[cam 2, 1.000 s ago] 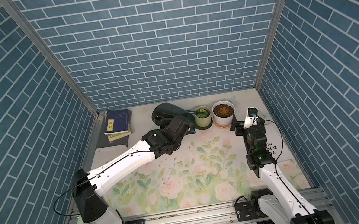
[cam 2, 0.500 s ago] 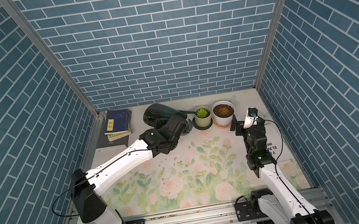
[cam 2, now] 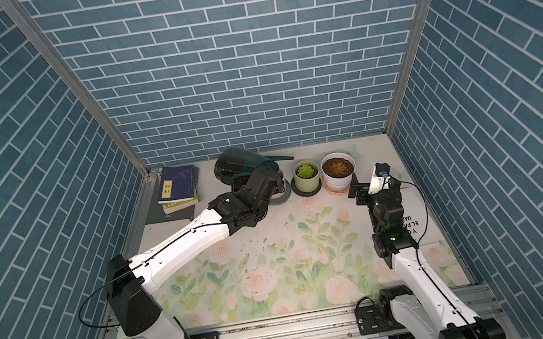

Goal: Water the succulent around the soil edge
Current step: Water the soil of the potted plant with water.

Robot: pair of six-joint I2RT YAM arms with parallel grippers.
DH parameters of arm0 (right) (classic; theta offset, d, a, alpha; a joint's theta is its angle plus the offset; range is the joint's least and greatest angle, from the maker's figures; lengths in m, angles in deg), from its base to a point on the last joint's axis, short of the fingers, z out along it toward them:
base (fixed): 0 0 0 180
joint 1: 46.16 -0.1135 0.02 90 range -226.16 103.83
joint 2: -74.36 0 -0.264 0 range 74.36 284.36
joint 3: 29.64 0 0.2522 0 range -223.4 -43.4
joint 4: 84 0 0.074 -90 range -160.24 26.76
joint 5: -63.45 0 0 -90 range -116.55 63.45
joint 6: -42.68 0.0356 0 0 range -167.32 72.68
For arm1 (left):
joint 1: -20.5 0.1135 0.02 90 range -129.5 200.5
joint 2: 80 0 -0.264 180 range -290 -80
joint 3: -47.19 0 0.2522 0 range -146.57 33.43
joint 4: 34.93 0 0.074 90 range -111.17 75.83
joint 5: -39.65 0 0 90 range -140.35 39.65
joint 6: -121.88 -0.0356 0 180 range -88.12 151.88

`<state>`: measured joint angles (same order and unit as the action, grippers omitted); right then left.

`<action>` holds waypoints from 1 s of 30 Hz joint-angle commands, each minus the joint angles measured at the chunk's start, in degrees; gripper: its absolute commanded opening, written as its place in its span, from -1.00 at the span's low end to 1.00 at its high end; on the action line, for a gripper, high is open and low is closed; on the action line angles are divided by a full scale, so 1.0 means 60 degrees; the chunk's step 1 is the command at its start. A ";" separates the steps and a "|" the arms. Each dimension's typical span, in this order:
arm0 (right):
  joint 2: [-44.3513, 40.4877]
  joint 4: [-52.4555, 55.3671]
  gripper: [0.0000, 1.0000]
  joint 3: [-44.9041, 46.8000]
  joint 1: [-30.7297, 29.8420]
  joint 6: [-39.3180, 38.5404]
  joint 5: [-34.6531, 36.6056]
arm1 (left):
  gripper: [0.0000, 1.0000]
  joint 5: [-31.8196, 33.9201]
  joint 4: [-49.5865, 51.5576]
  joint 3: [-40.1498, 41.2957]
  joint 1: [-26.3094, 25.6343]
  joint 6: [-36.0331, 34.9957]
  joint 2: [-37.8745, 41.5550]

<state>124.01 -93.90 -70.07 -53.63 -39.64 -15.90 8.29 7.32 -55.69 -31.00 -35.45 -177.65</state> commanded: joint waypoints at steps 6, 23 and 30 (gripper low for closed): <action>-0.0036 -0.0349 0.99 0.0028 0.0078 0.0067 -0.0092 | -1.00 -0.0176 -0.0929 -0.0337 -0.0025 0.0037 -0.0092; -0.0108 -0.0305 0.99 0.0028 0.0087 0.0053 -0.0009 | -1.00 -0.2897 -0.0348 0.0126 -0.0091 0.1799 0.1253; -0.0223 -0.0001 0.99 -0.0099 0.0107 0.0205 0.0164 | -1.00 -0.4021 0.0255 0.0057 0.0069 0.3566 0.1503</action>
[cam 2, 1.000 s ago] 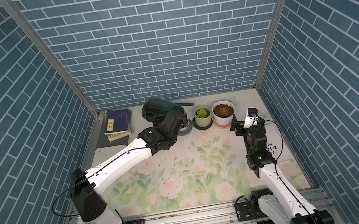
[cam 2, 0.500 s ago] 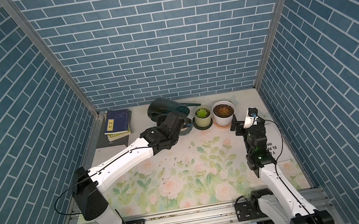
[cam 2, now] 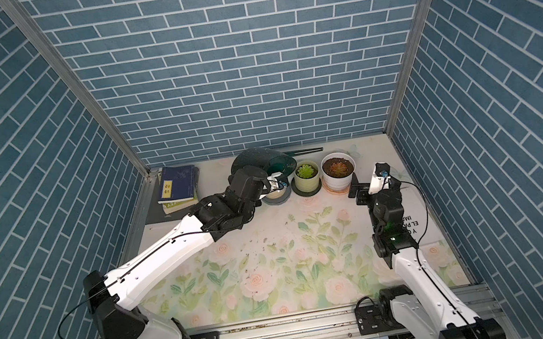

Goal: Water the succulent around the soil edge
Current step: Water the soil of the potted plant with water.

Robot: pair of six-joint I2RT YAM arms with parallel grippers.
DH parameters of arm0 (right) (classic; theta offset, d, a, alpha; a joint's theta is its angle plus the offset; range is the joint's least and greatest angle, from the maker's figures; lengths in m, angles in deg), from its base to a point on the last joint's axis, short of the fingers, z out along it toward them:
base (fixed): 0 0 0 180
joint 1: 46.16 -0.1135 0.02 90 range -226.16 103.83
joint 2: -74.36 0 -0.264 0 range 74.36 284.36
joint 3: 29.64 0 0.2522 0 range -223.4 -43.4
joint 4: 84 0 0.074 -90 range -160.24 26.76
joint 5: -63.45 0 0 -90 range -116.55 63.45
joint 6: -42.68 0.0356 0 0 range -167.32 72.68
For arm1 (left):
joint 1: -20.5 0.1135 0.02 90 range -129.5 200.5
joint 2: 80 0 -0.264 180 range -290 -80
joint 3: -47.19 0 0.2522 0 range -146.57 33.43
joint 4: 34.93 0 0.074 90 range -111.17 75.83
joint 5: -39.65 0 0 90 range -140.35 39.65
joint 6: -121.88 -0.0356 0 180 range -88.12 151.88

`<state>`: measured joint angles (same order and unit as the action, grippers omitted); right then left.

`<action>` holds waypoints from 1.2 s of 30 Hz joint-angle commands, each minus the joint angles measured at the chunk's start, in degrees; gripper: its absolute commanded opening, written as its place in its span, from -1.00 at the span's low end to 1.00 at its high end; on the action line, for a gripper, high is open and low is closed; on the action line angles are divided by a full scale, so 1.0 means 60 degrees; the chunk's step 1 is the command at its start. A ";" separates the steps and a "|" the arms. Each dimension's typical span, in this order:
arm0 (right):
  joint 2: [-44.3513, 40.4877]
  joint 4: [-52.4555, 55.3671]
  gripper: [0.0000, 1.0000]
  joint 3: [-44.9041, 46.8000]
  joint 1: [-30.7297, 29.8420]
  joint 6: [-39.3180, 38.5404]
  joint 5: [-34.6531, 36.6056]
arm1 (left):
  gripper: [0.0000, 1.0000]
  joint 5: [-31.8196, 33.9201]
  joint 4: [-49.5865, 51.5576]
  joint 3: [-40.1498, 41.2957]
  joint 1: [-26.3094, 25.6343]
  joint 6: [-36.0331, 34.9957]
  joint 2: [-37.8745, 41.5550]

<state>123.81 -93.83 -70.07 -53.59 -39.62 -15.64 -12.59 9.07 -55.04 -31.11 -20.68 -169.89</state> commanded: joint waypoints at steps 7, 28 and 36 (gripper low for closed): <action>0.0020 0.0682 0.99 -0.0559 0.0475 0.0414 -0.0287 | -1.00 -0.1410 0.0407 -0.0041 0.0121 0.1959 0.0311; 0.0645 0.1453 0.99 -0.0997 0.3002 0.1038 -0.2302 | -1.00 -0.3563 0.2920 -0.3356 0.0441 0.4114 -0.1510; 0.0557 0.1006 0.99 -0.0752 0.3224 0.1060 -0.2361 | -1.00 -0.2511 0.3341 -0.3799 0.0443 0.3729 -0.2221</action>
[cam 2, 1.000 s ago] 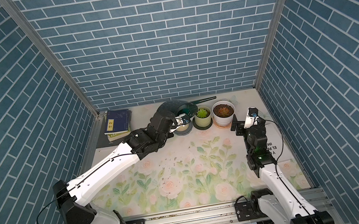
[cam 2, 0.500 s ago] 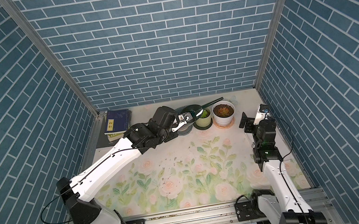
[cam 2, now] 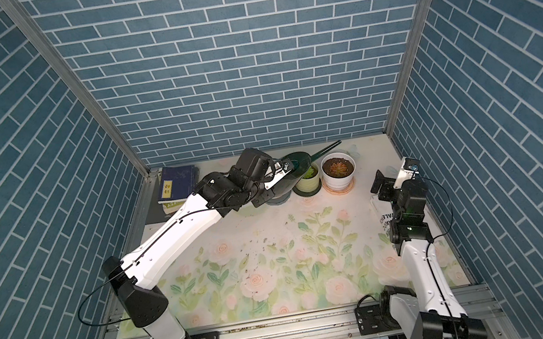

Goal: Water the succulent around the soil edge
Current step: Water the soil of the potted plant with water.

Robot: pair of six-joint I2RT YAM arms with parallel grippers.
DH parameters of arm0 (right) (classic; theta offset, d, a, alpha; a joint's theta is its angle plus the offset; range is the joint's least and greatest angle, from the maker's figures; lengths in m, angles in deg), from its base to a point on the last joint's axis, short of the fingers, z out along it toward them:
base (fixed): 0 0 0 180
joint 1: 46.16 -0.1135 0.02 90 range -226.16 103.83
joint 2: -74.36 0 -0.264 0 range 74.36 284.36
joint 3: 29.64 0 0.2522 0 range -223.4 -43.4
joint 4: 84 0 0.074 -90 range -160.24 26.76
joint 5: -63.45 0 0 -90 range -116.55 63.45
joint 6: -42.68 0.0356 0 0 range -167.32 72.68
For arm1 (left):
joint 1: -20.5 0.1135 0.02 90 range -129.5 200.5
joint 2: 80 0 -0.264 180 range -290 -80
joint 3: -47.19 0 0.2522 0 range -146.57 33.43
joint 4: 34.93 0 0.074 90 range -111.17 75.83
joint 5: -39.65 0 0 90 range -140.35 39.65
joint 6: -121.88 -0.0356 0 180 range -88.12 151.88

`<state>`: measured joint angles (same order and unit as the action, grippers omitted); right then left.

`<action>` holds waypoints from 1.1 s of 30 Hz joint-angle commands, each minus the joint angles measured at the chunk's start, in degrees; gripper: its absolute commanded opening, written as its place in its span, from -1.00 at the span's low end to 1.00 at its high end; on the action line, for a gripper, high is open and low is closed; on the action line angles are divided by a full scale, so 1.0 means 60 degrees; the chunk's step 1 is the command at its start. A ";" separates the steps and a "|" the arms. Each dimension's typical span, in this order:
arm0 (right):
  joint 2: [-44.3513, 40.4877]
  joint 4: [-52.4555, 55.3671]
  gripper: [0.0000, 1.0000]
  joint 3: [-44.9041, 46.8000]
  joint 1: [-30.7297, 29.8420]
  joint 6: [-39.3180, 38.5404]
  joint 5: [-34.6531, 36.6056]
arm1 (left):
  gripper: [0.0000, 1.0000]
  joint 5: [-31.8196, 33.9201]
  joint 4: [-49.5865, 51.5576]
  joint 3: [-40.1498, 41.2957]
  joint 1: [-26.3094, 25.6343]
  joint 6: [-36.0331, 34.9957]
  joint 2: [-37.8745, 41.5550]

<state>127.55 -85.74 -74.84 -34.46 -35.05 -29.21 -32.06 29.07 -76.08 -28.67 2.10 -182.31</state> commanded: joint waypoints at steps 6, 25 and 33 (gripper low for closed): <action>-0.0185 -0.0755 0.99 0.0299 0.0039 0.0298 -0.0099 | -1.00 0.0951 0.0309 -0.0873 -0.0020 -0.0177 -0.0400; -0.0150 -0.0931 0.99 0.0333 0.0030 0.0313 -0.0208 | -1.00 0.4236 -0.1928 -0.0036 -0.0710 -0.3402 -0.0741; -0.0158 -0.0947 0.99 0.0348 0.0041 0.0328 -0.0220 | -1.00 0.4530 -0.2797 0.0413 -0.0876 -0.4884 -0.0648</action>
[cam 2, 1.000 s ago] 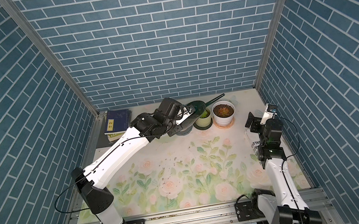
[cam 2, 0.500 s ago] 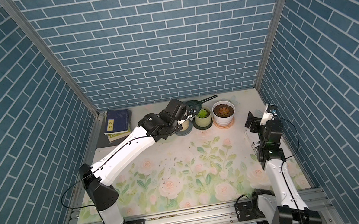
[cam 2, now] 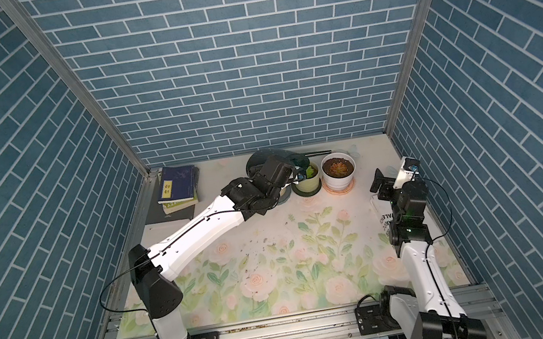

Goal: Water the succulent around the soil edge
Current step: Water the soil of the potted plant with water.

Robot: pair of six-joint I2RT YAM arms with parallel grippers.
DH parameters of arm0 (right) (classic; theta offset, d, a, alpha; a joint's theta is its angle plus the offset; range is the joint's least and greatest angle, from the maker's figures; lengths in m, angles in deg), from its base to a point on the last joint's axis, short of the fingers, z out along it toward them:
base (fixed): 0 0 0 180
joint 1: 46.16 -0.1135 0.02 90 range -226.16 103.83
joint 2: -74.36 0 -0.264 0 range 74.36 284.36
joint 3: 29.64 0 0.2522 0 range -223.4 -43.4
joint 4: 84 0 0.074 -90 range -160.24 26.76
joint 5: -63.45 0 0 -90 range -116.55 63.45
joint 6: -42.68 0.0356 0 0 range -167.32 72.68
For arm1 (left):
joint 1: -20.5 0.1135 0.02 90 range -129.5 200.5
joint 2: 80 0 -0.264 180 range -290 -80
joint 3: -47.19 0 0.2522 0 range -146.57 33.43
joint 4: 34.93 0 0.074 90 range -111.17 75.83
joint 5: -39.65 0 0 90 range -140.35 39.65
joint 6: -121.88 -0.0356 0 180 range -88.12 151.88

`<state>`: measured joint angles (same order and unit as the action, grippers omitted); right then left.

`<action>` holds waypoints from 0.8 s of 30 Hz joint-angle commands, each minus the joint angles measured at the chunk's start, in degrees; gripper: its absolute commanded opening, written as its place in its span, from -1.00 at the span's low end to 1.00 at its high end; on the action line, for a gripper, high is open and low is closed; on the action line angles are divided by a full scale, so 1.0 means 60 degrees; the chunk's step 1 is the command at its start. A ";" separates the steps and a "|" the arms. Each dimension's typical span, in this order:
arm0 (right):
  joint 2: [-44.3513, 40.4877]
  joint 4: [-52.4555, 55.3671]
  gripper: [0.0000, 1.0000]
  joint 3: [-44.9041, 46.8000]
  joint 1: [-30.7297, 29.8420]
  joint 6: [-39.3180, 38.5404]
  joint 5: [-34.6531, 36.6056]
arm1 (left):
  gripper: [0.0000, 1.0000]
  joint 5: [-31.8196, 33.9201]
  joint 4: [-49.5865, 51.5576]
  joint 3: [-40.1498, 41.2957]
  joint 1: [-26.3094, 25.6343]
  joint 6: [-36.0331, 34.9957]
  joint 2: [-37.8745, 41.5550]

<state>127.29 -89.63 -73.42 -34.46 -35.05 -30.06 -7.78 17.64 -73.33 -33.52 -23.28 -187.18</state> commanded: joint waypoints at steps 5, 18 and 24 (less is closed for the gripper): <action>-0.0111 -0.0336 0.99 0.0106 0.0041 0.0349 -0.0075 | -1.00 0.0480 -0.1204 -0.0025 -0.0115 -0.1057 0.0186; -0.0104 -0.0333 0.99 0.0108 0.0030 0.0372 -0.0411 | -1.00 0.1581 -0.2647 0.0057 -0.0136 -0.2437 -0.0389; -0.0117 -0.0344 0.99 0.0110 0.0032 0.0362 -0.0424 | -1.00 0.1551 -0.3647 0.0538 -0.0259 -0.3185 -0.0182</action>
<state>127.29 -90.01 -73.42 -34.46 -34.05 -31.98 -0.74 2.80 -71.10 -34.30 -39.74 -189.85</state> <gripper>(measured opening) 0.994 0.285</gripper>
